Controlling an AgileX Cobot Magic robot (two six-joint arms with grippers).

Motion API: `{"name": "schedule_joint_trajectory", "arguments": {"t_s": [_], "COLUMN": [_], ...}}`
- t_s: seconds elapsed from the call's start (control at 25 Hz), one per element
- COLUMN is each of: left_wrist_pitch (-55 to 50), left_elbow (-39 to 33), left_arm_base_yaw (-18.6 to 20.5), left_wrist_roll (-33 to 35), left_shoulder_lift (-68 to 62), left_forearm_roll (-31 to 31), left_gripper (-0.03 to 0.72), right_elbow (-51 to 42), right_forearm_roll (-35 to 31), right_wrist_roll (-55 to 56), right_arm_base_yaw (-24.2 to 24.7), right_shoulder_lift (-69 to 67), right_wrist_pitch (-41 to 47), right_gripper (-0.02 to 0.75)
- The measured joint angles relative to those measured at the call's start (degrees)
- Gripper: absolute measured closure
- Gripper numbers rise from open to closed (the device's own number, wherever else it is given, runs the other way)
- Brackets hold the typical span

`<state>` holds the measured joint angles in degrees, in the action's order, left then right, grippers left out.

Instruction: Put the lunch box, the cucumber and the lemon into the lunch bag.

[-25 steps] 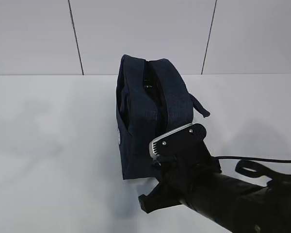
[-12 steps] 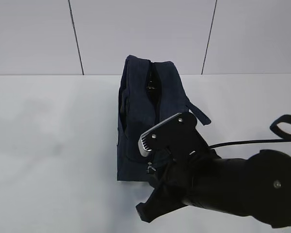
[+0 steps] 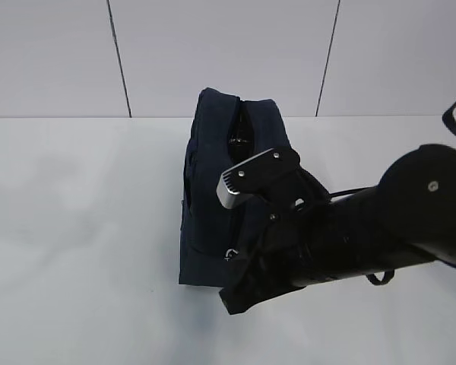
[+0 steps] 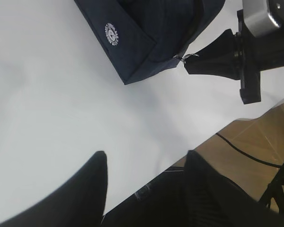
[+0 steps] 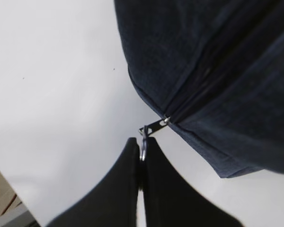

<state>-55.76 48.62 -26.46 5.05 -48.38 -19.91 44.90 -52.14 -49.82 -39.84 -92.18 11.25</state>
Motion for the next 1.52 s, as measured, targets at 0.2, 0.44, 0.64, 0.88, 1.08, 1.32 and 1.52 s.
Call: {"name": "schedule_joint_trajectory", "arguments": {"t_s": [0.2,0.44,0.64,0.88,1.08,1.32,1.52], "left_wrist_pitch": [0.0,0.0,0.0,0.0,0.0,0.1,0.1], "left_elbow": [0.0,0.0,0.0,0.0,0.0,0.0,0.0], "left_arm_base_yaw": [0.0,0.0,0.0,0.0,0.0,0.0,0.0], "left_wrist_roll": [0.0,0.0,0.0,0.0,0.0,0.0,0.0], "left_shoulder_lift": [0.0,0.0,0.0,0.0,0.0,0.0,0.0], "left_forearm_roll": [-0.1,-0.1,-0.1,-0.6,-1.5,-2.3,-2.7], "left_gripper": [0.309,0.309,0.309,0.309,0.309,0.309,0.309], "right_elbow": [4.4,12.2,19.2,26.9,31.9,38.4,42.1], "right_forearm_roll": [7.4,28.5,36.8,42.3,42.5,42.5,38.0], "right_wrist_roll": [1.3,10.8,12.4,11.0,7.3,3.7,-0.7], "right_arm_base_yaw": [4.0,5.0,5.0,5.0,5.0,5.0,5.0], "right_shoulder_lift": [0.0,0.0,0.0,0.0,0.0,-3.1,-8.2], "right_wrist_pitch": [10.8,22.5,31.3,38.8,40.8,41.1,40.7], "right_gripper": [0.730,0.730,0.730,0.730,0.730,0.730,0.730]}}
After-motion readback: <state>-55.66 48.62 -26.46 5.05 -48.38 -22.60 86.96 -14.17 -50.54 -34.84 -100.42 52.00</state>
